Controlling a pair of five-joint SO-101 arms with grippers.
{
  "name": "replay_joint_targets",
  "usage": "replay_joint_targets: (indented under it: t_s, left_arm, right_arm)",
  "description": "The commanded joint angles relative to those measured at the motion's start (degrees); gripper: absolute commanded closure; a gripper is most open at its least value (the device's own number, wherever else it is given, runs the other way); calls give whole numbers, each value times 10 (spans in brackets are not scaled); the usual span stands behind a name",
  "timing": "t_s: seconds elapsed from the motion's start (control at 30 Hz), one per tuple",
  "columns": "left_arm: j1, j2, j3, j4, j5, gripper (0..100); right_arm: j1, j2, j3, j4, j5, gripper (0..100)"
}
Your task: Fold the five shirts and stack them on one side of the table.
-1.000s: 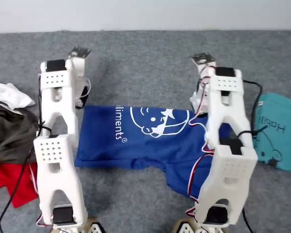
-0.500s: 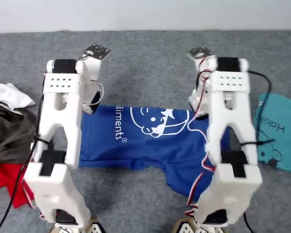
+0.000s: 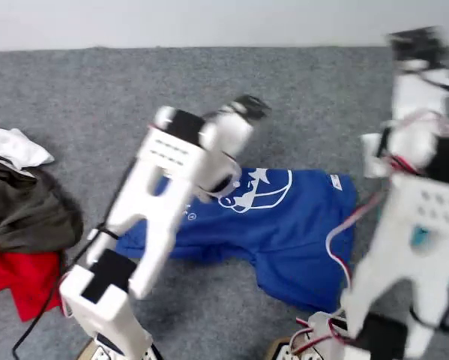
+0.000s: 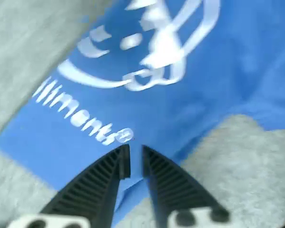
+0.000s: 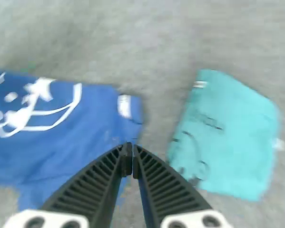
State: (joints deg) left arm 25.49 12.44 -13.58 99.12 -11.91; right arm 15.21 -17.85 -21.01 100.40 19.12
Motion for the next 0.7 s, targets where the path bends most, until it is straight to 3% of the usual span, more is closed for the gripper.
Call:
replay_joint_targets:
  t_s: [0.0,0.3,0.67]
  left_arm:
    - [83,-35,-3,14,-6,856]
    - [244,-33,-3,12,-7,785]
    - [358,91,-27,-12,-4,776]
  right_arm:
    - [83,-72,1,22,1,989]
    - [182,-188,126,22,105,989]
    - [195,-274,241,22,113,989]
